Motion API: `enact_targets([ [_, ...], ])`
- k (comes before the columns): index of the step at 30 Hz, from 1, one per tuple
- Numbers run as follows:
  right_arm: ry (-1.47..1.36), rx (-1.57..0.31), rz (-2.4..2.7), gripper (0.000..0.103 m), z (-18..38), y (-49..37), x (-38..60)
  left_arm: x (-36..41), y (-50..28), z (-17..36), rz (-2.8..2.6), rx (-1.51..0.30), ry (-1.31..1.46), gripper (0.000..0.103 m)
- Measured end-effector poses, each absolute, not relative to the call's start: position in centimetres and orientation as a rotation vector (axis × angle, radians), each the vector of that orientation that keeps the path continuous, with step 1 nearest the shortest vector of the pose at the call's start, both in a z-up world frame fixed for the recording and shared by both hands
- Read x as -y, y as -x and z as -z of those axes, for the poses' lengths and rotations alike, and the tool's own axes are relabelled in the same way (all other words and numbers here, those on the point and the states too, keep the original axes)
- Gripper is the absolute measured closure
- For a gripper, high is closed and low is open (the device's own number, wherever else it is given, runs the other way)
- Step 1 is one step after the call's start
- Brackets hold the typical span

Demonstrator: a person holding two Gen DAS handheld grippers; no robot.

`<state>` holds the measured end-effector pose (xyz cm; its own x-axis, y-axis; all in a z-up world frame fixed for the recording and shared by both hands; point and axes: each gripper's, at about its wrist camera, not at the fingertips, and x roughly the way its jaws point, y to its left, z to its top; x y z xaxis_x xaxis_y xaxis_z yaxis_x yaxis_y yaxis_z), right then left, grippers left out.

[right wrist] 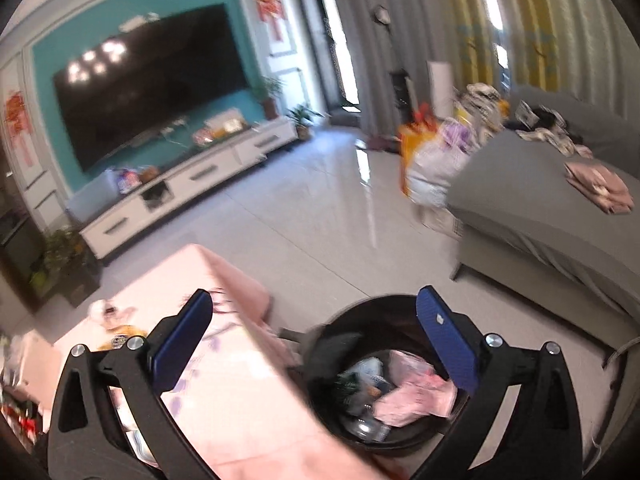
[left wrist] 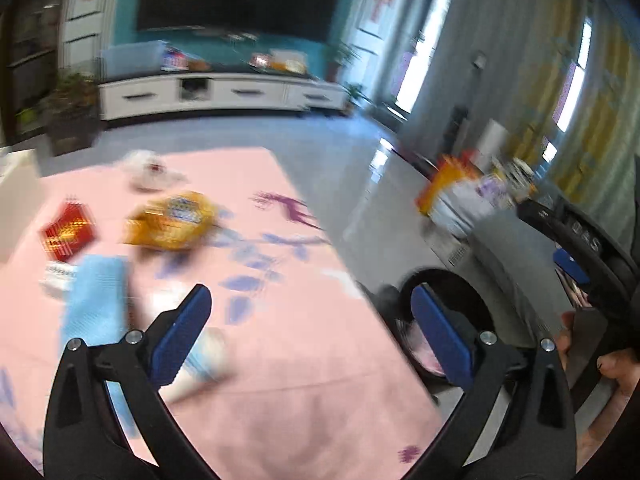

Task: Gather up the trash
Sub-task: 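Move both tools back to the table and grasp the blue cloth with the left tool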

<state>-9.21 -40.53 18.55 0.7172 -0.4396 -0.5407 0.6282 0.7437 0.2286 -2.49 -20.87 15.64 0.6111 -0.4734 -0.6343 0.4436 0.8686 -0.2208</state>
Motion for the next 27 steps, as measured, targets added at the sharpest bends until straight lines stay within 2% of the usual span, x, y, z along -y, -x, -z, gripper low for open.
enact_targets([
  [7,-0.349,-0.424,0.435,0.003,-21.0,7.6,34.0,9.1,2.5,-17.4,0.323,-0.695,0.112,0.003],
  [12,-0.272,-0.436,0.357,0.003,-21.1,5.6,29.9,2.2,2.0,-15.3,0.166,-0.659,0.21,0.003],
  [18,-0.184,-0.429,0.267,0.003,-19.4,2.7,25.6,-0.5,0.2,-13.2,0.092,-0.713,0.21,0.003],
  [27,-0.296,-0.54,0.109,0.003,-13.9,-0.6,23.3,-2.1,-1.7,-10.7,0.123,-0.82,0.288,0.003],
])
